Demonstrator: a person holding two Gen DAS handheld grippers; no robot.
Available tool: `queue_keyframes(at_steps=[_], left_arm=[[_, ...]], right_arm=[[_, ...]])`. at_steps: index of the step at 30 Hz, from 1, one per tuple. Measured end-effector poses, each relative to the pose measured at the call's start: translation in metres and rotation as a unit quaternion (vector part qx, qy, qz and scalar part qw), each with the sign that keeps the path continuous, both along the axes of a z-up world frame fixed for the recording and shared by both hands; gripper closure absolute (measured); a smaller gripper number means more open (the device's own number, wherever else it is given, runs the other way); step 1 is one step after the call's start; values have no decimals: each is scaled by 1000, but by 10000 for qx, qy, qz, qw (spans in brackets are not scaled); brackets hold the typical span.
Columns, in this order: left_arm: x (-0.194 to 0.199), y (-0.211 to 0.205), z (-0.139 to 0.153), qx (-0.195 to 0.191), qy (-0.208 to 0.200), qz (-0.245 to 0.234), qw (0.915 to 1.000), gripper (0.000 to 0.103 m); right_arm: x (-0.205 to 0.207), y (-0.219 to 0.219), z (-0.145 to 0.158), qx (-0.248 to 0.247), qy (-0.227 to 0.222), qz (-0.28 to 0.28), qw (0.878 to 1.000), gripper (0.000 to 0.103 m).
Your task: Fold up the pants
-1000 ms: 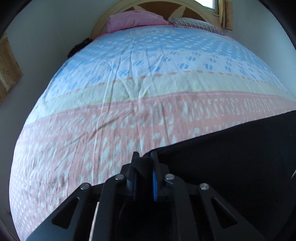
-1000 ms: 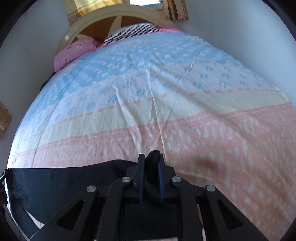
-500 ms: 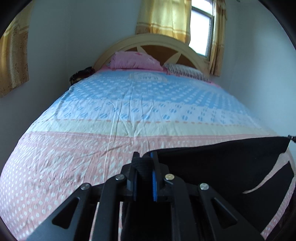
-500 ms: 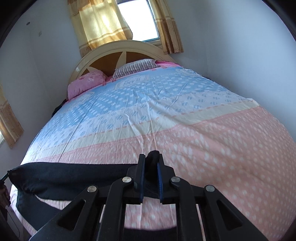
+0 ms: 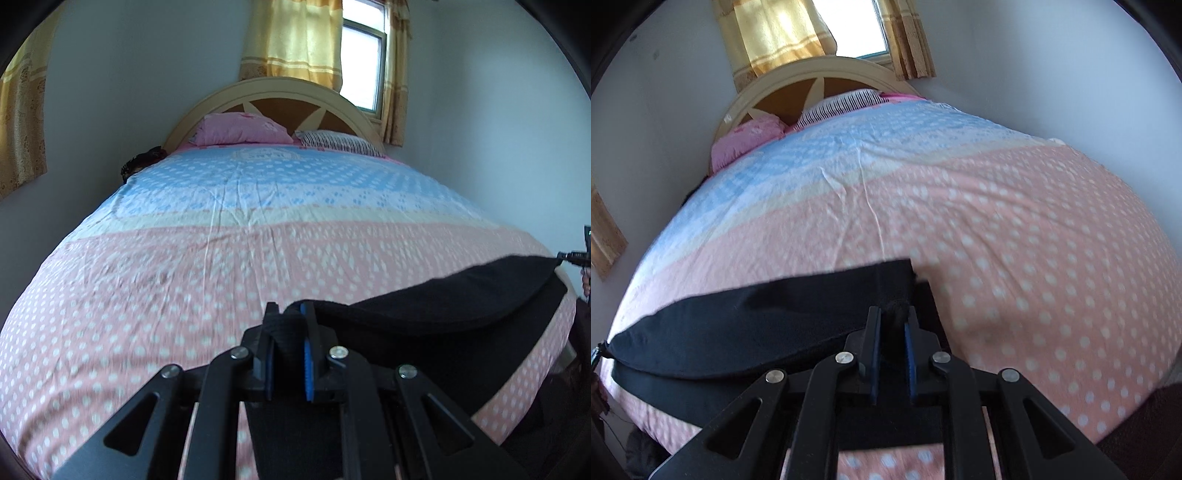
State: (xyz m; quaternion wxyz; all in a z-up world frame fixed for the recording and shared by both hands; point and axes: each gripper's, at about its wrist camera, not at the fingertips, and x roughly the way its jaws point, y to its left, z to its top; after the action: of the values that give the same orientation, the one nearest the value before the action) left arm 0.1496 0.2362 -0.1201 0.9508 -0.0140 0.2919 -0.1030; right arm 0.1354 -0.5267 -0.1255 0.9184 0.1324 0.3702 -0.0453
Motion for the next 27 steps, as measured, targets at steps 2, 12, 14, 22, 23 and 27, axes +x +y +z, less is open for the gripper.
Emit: queue_keyframes(at_steps=[2, 12, 14, 22, 23, 27], left_arm=[[-7, -6, -11, 298, 35, -25, 9995, 90], [-50, -30, -31, 2558, -409, -56, 9659, 51], [-61, -24, -28, 2696, -555, -54, 9614, 41], [-75, -33, -33, 2976, -749, -407, 9509, 41], [-73, -36, -34, 3001, -739, -450, 9500, 43], [-63, -40, -35, 3046, -586, -587, 9489, 80]], right_arm=[[-4, 1, -5, -4, 147, 39, 9999, 86], [-41, 82, 49, -1503, -114, 467, 9875, 51], [-41, 118, 55, -1517, -198, 916, 9840, 51], [-19, 294, 16, -2102, 140, 3104, 9270, 51], [-16, 306, 9, -2131, 196, 3254, 9210, 51], [-1, 347, -15, -2321, 371, 3668, 9001, 51]])
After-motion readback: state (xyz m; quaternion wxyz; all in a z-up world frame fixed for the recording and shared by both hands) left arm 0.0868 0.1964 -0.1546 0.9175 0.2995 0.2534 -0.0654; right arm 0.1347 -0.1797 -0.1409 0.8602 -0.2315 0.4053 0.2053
